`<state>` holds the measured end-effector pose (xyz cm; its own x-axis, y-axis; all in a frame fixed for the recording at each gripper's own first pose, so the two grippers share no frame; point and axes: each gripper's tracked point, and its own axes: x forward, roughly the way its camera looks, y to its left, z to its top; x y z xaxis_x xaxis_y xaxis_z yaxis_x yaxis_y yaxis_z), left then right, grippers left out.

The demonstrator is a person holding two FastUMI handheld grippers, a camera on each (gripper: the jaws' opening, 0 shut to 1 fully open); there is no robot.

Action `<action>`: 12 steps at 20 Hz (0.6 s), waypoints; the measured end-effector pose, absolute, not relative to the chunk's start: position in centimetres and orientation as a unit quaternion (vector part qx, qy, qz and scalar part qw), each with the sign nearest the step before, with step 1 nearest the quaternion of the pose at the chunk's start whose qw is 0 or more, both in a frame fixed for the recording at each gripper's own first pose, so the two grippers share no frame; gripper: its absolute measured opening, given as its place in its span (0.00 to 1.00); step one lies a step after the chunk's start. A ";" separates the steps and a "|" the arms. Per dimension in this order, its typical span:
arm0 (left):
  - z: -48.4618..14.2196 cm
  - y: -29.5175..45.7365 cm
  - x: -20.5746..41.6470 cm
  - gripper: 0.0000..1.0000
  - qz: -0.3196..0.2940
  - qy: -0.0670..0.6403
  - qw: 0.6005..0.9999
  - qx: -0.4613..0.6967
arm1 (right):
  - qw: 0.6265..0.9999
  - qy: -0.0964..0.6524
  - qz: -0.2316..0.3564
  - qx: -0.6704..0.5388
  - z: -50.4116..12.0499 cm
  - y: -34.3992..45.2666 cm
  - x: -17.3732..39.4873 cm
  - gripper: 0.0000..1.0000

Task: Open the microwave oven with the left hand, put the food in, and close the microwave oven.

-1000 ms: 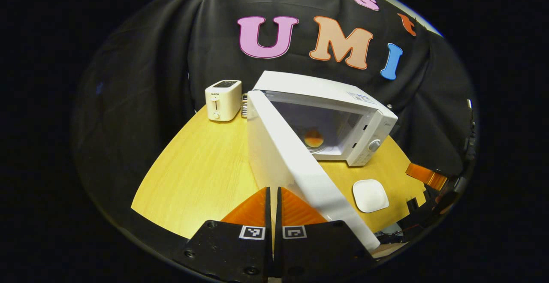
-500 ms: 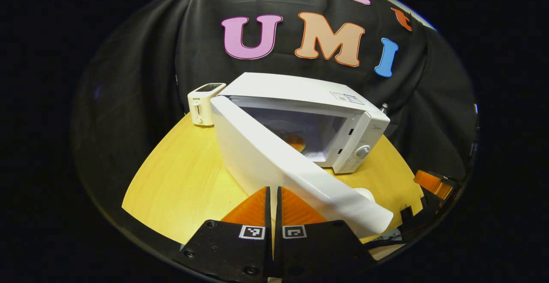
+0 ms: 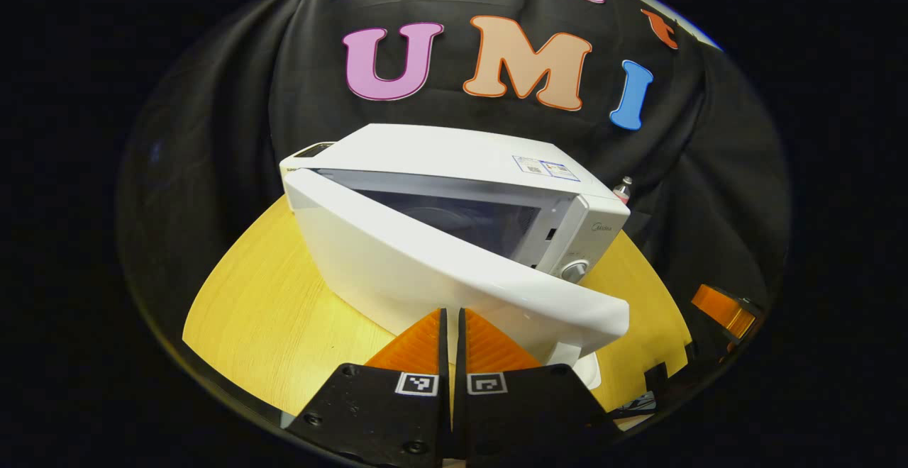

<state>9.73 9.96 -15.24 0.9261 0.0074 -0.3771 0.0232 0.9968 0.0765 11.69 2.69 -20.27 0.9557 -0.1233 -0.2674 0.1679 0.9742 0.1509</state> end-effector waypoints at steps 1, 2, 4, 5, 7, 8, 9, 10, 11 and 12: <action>-15.2 9.6 10.1 0.01 -0.006 0.191 0.981 0.042 | 0.985 0.128 -0.073 0.089 -20.2 2.5 11.7 0.92; -15.3 9.1 10.7 0.00 -0.010 0.193 0.980 0.042 | 0.985 0.126 -0.072 0.091 -20.0 2.5 11.7 0.92; -15.5 7.9 11.6 0.01 -0.018 0.196 0.980 0.039 | 0.986 0.120 -0.070 0.093 -19.9 2.4 11.8 0.92; -15.5 7.4 12.1 0.01 -0.023 0.197 0.979 0.037 | 0.986 0.120 -0.070 0.093 -19.9 2.3 12.0 0.91; -15.4 6.6 13.3 0.01 -0.030 0.193 0.980 0.039 | 0.987 0.117 -0.070 0.089 -19.7 2.2 12.2 0.92; -15.4 6.3 13.8 0.01 -0.031 0.193 0.980 0.040 | 0.987 0.112 -0.071 0.086 -19.3 1.9 12.1 0.92; -15.5 6.0 14.3 0.01 -0.033 0.194 0.980 0.040 | 0.988 0.107 -0.073 0.084 -19.0 1.6 12.1 0.92; -15.5 5.6 14.7 0.00 -0.036 0.195 0.979 0.040 | 0.988 0.106 -0.077 0.083 -19.0 1.3 12.0 0.92; -15.6 5.2 15.1 0.00 -0.039 0.195 0.979 0.041 | 0.988 0.104 -0.082 0.083 -18.9 0.9 11.9 0.92; -15.6 4.9 15.6 0.01 -0.042 0.194 0.979 0.043 | 0.987 0.102 -0.087 0.085 -18.8 0.5 11.9 1.00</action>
<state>15.56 4.92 -15.64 0.9208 -0.0661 -0.3844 0.0994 0.9928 0.0674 11.91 0.46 -18.81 0.9641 -0.1537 -0.2165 0.1884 0.9706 0.1497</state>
